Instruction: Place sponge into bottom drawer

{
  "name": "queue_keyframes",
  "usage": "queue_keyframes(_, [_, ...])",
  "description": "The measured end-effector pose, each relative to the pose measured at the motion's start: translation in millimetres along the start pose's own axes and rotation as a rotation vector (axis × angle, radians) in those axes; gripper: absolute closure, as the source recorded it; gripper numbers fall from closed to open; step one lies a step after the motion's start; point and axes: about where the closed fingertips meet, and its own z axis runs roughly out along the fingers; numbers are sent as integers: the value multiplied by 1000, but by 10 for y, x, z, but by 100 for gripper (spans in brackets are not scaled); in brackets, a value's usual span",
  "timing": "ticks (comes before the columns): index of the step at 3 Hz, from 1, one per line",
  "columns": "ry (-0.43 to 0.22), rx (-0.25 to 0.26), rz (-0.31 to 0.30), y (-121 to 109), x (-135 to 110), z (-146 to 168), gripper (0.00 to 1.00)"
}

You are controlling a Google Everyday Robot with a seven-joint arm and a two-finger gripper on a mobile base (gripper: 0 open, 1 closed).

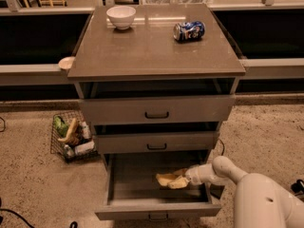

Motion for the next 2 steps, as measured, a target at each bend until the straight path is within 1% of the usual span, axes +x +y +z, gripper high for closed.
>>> queue_keyframes(1, [1, -32, 18, -152, 62, 184, 57])
queue_keyframes(2, [9, -54, 24, -220, 96, 318, 34])
